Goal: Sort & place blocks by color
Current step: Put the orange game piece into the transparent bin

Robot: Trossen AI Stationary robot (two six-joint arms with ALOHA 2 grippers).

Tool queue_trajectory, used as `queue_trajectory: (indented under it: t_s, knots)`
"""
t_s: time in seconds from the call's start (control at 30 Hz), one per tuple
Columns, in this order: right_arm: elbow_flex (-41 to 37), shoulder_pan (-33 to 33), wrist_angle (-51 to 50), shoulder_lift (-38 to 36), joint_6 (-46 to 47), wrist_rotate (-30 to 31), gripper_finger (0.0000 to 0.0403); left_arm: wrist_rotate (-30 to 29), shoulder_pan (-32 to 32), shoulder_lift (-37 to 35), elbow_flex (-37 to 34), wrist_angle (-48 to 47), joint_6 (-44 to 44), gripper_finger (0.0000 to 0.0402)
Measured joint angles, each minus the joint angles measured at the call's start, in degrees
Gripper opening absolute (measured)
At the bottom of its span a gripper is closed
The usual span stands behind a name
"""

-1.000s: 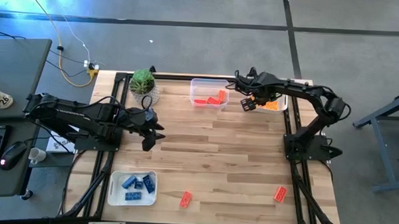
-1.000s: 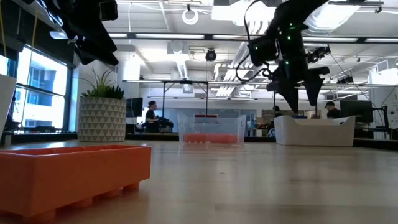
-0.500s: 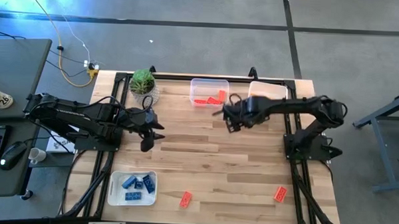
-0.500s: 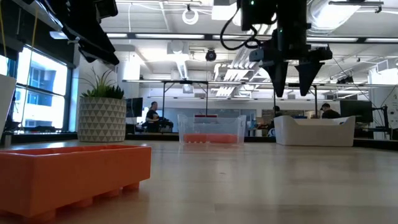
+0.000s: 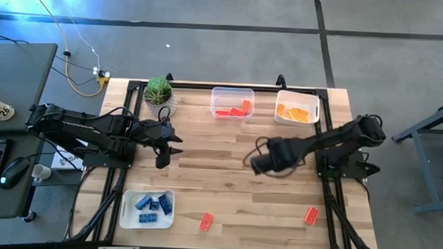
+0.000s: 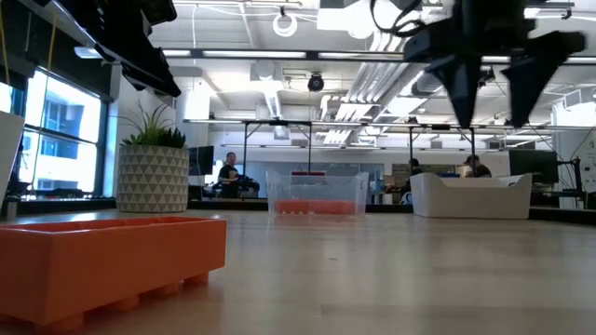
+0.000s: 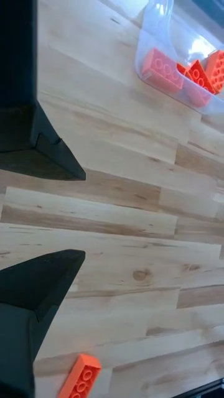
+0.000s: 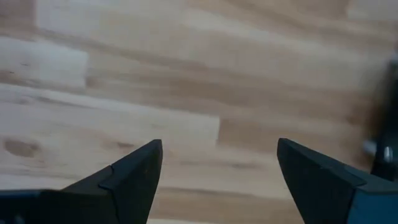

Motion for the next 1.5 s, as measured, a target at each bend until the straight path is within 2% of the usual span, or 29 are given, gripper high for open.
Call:
queue_trajectory:
  t_s: [0.43, 0.5, 0.57, 0.8, 1.1, 1.23, 1.5]
  knots:
    - [0.0, 18.6, -7.3, 0.0, 35.4, -0.8, 0.0304, 0.0, 0.0, 0.0, 0.0, 0.0, 1.9, 0.0179]
    - [0.0, 20.9, -7.7, 0.0, 38.5, -1.8, 0.0304, 0.0, 0.0, 0.0, 0.0, 0.0, 1.9, 0.0179]
    - [0.0, 22.5, -7.8, 0.0, 39.2, -4.3, 0.0304, 0.0, 0.0, 0.0, 0.0, 0.0, 1.9, 0.0179]
    - [0.0, 25.1, -12.8, 0.0, 39.8, -7.5, 0.0304, 0.0, 0.0, 0.0, 0.0, 0.0, 1.9, 0.0179]
    - [-2.1, 26.0, -15.6, -1.2, 39.4, -9.1, 0.0304, -0.2, 0.0, 0.0, 0.0, 0.0, 1.8, 0.0179]
    - [-7.5, 27.0, -10.5, -3.2, 39.6, -13.6, 0.0304, -1.0, 0.0, 0.0, 0.0, 0.1, 1.5, 0.0179]
    - [-14.2, 27.7, 3.4, -4.5, 39.1, -15.1, 0.0304, -1.7, 0.0, 0.0, 0.0, 0.1, 0.4, 0.0179]
